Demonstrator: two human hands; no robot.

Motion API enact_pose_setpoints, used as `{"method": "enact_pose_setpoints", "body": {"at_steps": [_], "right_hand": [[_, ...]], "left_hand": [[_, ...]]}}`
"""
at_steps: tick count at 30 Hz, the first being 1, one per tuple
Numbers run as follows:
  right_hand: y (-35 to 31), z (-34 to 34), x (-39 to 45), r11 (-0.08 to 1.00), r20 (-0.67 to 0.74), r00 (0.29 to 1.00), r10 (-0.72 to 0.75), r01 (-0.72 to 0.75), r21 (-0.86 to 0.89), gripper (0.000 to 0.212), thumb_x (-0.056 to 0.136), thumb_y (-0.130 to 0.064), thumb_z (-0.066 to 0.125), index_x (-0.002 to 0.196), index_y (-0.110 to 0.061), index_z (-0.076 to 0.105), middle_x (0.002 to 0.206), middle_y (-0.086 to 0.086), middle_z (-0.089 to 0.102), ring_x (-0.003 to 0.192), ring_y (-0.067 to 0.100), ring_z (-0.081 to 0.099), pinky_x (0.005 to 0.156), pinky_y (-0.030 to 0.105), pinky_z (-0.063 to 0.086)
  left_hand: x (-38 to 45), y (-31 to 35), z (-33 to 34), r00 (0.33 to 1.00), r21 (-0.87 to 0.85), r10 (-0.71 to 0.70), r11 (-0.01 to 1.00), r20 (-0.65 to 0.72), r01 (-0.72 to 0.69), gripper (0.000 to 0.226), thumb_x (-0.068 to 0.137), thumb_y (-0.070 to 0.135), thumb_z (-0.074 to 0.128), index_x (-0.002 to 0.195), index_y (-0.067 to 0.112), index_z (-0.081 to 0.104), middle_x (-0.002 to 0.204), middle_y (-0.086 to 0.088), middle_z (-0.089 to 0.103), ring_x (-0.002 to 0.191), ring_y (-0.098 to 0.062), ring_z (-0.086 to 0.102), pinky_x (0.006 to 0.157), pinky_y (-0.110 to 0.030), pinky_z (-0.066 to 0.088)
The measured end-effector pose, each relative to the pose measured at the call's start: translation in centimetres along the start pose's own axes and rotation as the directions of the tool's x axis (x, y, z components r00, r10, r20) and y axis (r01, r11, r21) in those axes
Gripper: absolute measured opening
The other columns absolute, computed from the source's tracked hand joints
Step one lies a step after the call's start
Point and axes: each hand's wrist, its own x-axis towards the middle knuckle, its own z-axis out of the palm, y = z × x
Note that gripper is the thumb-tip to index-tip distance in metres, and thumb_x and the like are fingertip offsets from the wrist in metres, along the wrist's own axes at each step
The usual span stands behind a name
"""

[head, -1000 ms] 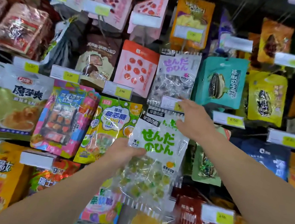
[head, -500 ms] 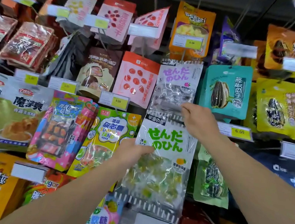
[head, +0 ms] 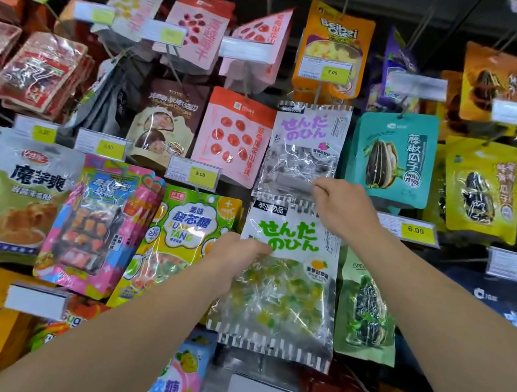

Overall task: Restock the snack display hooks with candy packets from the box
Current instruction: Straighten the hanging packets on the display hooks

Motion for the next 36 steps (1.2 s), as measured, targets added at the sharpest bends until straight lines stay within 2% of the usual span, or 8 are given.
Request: {"method": "enact_pose_setpoints", "body": {"at_steps": [8, 12, 15, 18, 22, 26, 31, 36], "right_hand": [[0.1, -0.2, -0.3, 1.0, 0.013, 1.0, 0.015, -0.015, -0.001, 0.029, 0.103, -0.026, 0.04, 0.083, -0.023, 0.06, 0.07, -0.003, 0.057, 0.068, 0.021, 0.053, 0.059, 0.031, 0.038], [-0.2, -0.2, -0.3, 1.0, 0.008, 1.0, 0.013, -0.014, 0.003, 0.033, 0.103, -0.025, 0.04, 0.073, -0.027, 0.053, 0.065, -0.005, 0.054, 0.065, 0.019, 0.052, 0.059, 0.031, 0.042], [-0.5, -0.4, -0.4, 1.0, 0.009, 1.0, 0.011, -0.011, 0.004, 0.03, 0.103, -0.025, 0.039, 0.086, -0.022, 0.063, 0.065, -0.009, 0.054, 0.065, 0.018, 0.053, 0.066, 0.035, 0.051], [-0.5, -0.6, -0.3, 1.0, 0.013, 1.0, 0.024, -0.024, 0.004, 0.031, 0.103, -0.025, 0.039, 0.091, -0.019, 0.067, 0.067, -0.005, 0.058, 0.062, 0.016, 0.053, 0.068, 0.04, 0.056], [-0.6, -0.7, 0.0, 0.999, 0.007, 0.999, 0.032, -0.032, -0.005, 0.031, 0.102, -0.025, 0.039, 0.086, -0.019, 0.064, 0.068, -0.006, 0.056, 0.068, 0.022, 0.055, 0.073, 0.042, 0.055], [-0.6, -0.7, -0.1, 0.999, 0.013, 0.999, 0.04, -0.04, 0.006, 0.03, 0.102, -0.026, 0.038, 0.094, -0.021, 0.067, 0.071, -0.007, 0.058, 0.073, 0.023, 0.058, 0.076, 0.042, 0.055], [-0.5, -0.7, -0.4, 1.0, 0.017, 0.999, 0.028, -0.028, 0.01, 0.031, 0.103, -0.026, 0.038, 0.101, -0.02, 0.069, 0.077, -0.003, 0.062, 0.078, 0.024, 0.058, 0.079, 0.042, 0.054], [-0.3, -0.4, -0.4, 0.999, 0.009, 0.999, 0.031, -0.031, 0.02, 0.031, 0.103, -0.027, 0.039, 0.103, -0.022, 0.069, 0.08, -0.001, 0.066, 0.072, 0.022, 0.058, 0.079, 0.042, 0.055]], "left_hand": [[0.2, -0.6, -0.7, 1.0, 0.069, -0.018, 0.997, -0.018, 0.02, 0.07, 0.083, 0.026, 0.073, 0.14, 0.004, 0.038, 0.131, -0.011, 0.048, 0.11, -0.032, 0.048, 0.088, -0.04, 0.04], [-0.5, -1.2, -1.6, 0.999, 0.133, -0.019, 0.991, -0.027, 0.023, 0.045, 0.083, 0.022, 0.072, 0.119, 0.002, 0.054, 0.117, -0.009, 0.058, 0.104, -0.029, 0.055, 0.091, -0.038, 0.044], [-1.2, -1.2, -2.1, 1.0, 0.164, 0.012, 0.986, 0.004, -0.012, 0.016, 0.083, 0.019, 0.072, 0.092, 0.012, 0.062, 0.098, -0.004, 0.065, 0.084, -0.016, 0.058, 0.074, -0.03, 0.043], [-1.8, -0.9, -2.0, 0.997, 0.144, 0.08, 0.986, 0.022, -0.082, 0.01, 0.083, 0.018, 0.072, 0.085, 0.017, 0.061, 0.089, -0.001, 0.066, 0.077, -0.011, 0.057, 0.063, -0.026, 0.041], [-1.4, -0.3, -1.3, 0.994, 0.029, 0.112, 0.993, -0.004, -0.112, 0.019, 0.085, 0.018, 0.071, 0.08, 0.021, 0.053, 0.089, 0.004, 0.061, 0.082, -0.011, 0.054, 0.082, -0.032, 0.041], [0.1, 0.4, -0.5, 0.997, 0.022, 0.068, 0.997, -0.032, -0.068, 0.032, 0.083, 0.024, 0.073, 0.104, 0.016, 0.049, 0.085, 0.004, 0.05, 0.097, -0.024, 0.049, 0.083, -0.034, 0.037], [0.9, 0.0, 0.2, 0.999, 0.033, -0.006, 0.999, -0.043, 0.008, 0.064, 0.077, 0.03, 0.076, 0.13, 0.006, 0.048, 0.119, -0.01, 0.056, 0.107, -0.03, 0.053, 0.084, -0.039, 0.041], [1.4, -0.6, -0.6, 0.998, 0.021, -0.052, 0.998, -0.047, 0.053, 0.057, 0.081, 0.028, 0.074, 0.128, 0.006, 0.05, 0.116, -0.008, 0.056, 0.101, -0.027, 0.053, 0.083, -0.037, 0.041]]}}
